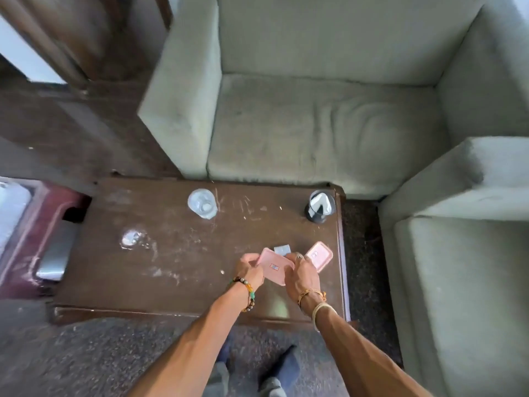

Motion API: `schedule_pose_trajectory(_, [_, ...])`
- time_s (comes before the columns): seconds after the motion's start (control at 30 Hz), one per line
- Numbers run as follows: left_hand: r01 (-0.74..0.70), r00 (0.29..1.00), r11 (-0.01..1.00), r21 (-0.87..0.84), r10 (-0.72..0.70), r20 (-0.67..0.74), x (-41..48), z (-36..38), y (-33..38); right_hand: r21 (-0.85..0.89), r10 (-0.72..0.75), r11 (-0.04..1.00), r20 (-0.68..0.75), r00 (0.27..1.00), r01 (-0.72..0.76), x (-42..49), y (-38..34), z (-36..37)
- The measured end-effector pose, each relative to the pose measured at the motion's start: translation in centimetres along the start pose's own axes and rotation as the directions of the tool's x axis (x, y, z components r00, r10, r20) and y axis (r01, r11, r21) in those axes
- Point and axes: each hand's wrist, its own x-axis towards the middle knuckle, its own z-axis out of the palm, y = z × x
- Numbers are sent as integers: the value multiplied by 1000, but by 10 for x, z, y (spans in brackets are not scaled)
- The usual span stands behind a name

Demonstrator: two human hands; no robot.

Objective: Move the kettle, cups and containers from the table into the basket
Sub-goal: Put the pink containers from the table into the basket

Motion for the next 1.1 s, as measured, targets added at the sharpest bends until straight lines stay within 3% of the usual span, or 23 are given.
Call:
schedule_pose_trajectory(0.3, [-123,990,901,-417,81,-117,-99,-147,88,-88,-334,938,29,942,336,-74,-176,-33])
schedule_pose_trajectory(0.57, [-166,980,803,-572,69,-188,-133,-286,58,-86,-442,891,49,895,445,-163,-266,47])
schedule_pose_trajectory(0.83, [-195,956,823,-534,37,-292,-159,-450,0,-106,-494,855,137,859,508,-245,-349,171])
schedule_pose_trajectory(1.1, [-296,895,773,-561,20,-445,-150,-601,-19,-83,-656,738,144,741,670,-296,-460,266])
